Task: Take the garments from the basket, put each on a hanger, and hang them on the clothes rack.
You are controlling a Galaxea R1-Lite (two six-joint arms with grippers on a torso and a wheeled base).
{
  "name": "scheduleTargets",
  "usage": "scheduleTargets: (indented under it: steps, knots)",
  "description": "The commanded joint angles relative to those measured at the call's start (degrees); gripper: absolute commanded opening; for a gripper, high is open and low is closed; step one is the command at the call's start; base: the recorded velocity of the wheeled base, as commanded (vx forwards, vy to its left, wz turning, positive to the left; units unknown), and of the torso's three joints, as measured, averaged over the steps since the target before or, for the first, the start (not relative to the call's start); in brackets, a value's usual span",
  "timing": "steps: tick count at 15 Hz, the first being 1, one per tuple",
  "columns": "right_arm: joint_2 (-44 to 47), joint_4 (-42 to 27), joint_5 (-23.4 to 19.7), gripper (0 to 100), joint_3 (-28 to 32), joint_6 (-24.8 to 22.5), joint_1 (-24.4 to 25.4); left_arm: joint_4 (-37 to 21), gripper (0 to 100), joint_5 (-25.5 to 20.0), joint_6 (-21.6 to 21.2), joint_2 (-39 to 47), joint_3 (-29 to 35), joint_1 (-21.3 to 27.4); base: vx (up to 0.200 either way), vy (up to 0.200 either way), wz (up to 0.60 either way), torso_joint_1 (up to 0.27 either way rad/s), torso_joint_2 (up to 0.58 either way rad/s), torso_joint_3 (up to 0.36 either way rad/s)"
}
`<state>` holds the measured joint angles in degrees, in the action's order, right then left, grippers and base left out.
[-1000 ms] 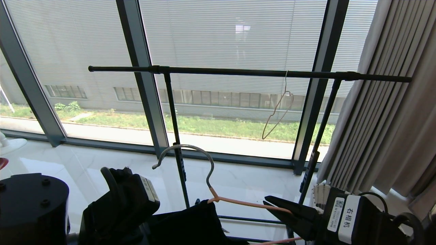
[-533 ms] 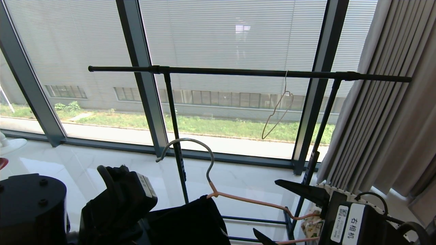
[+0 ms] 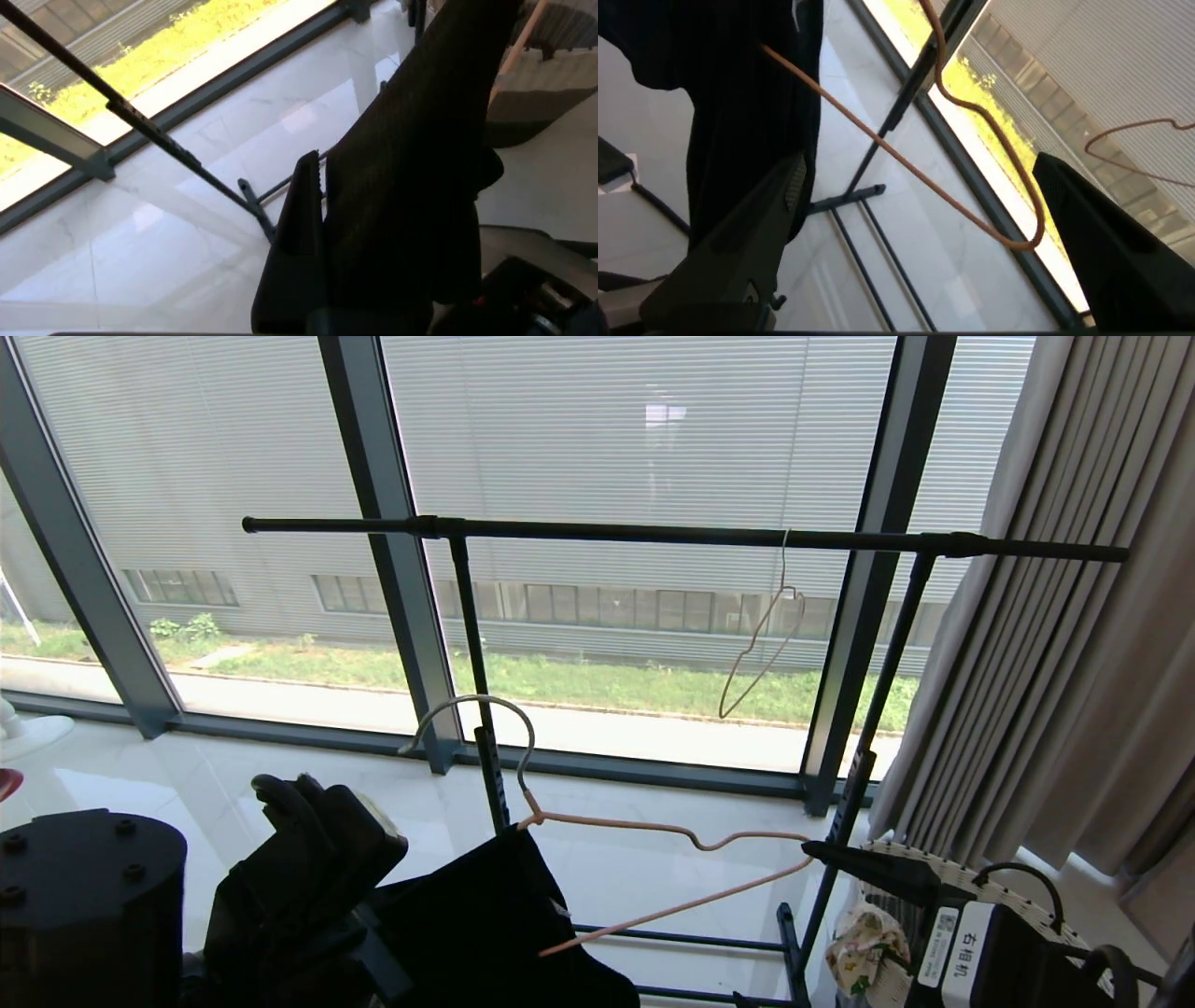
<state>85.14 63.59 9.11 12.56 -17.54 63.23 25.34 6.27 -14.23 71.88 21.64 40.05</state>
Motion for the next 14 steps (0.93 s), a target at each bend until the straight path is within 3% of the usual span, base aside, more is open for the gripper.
scheduleTargets:
  steps: [1, 5, 6, 10, 14]
  knots:
    - [1.52, 0.05, -0.32, 100, -0.6, 3.3, 0.4, 2.87, 0, 0.5, -0.01, 0.37, 0.33, -0.23, 0.0, 0.0, 0.0, 0.0, 0.0, 0.0]
    - [8.2, 0.05, -0.23, 100, 1.59, 12.01, 0.4, 5.86, 0, 3.4, -0.01, 0.28, 0.6, 0.03, 0.0, 0.0, 0.0, 0.0, 0.0, 0.0]
    - [11.63, 0.05, -0.05, 100, 5.46, 17.19, 0.49, 5.86, 0, 3.4, 0.08, 0.28, 1.04, 0.03, 0.0, 0.0, 0.0, 0.0, 0.0, 0.0]
    - [17.96, 0.05, 0.21, 100, 11.79, 22.9, 0.49, 5.86, 0, 3.4, 0.16, 0.55, 2.97, 0.38, 0.0, 0.0, 0.0, 0.0, 0.0, 0.0]
    - [22.88, 0.05, 6.89, 100, 15.92, 27.83, 0.4, 5.86, 0, 3.4, 0.16, 0.46, 3.15, 1.97, 0.0, 0.0, 0.0, 0.0, 0.0, 0.0]
